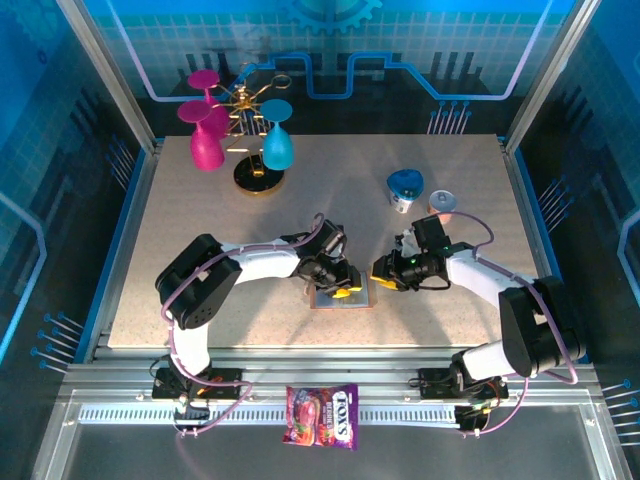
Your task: Take the credit cards out of the card holder
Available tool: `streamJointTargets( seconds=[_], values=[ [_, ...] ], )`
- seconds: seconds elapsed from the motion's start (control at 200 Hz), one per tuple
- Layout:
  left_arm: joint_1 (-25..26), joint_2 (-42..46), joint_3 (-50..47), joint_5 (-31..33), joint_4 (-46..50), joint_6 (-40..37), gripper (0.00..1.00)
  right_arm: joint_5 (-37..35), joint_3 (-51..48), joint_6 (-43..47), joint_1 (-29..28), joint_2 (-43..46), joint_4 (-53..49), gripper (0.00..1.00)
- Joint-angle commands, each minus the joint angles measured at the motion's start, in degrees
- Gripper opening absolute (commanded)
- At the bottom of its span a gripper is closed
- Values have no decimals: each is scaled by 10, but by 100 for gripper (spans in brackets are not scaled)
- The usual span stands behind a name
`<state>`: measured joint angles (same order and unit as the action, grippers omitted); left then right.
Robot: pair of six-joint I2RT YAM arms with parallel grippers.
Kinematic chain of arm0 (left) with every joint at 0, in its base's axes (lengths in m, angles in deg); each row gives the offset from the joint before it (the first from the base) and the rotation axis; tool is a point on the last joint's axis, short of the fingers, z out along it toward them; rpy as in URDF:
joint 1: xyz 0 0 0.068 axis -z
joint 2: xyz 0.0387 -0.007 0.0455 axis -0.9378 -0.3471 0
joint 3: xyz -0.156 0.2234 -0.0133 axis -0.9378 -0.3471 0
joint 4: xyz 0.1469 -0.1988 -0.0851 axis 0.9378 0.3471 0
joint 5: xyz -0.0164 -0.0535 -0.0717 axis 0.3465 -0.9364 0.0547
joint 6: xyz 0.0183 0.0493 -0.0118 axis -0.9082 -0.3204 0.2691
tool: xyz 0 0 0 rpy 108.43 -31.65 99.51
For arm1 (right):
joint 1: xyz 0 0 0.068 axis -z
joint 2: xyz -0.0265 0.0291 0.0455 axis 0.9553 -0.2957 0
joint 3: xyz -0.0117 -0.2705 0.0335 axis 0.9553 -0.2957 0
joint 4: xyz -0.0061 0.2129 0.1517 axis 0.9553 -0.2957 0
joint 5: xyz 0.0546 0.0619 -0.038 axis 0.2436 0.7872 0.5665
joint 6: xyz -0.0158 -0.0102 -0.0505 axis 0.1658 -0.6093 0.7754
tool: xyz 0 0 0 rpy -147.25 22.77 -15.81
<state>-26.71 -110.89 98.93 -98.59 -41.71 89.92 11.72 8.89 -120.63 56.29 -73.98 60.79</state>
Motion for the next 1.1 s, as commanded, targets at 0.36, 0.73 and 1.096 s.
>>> streamJointTargets(
  seconds=[0.36, 0.73, 1.096],
  values=[
    [2, 21, -15, 26, 36, -17, 28, -9, 13, -15, -43, -37, 19, 37],
    [-3, 41, -36, 37, 28, -13, 16, -7, 22, -25, -68, -63, 38, 33],
    [-7, 50, -57, 41, 8, -1, 14, -4, 30, -34, -89, -93, 58, 29]
  ],
)
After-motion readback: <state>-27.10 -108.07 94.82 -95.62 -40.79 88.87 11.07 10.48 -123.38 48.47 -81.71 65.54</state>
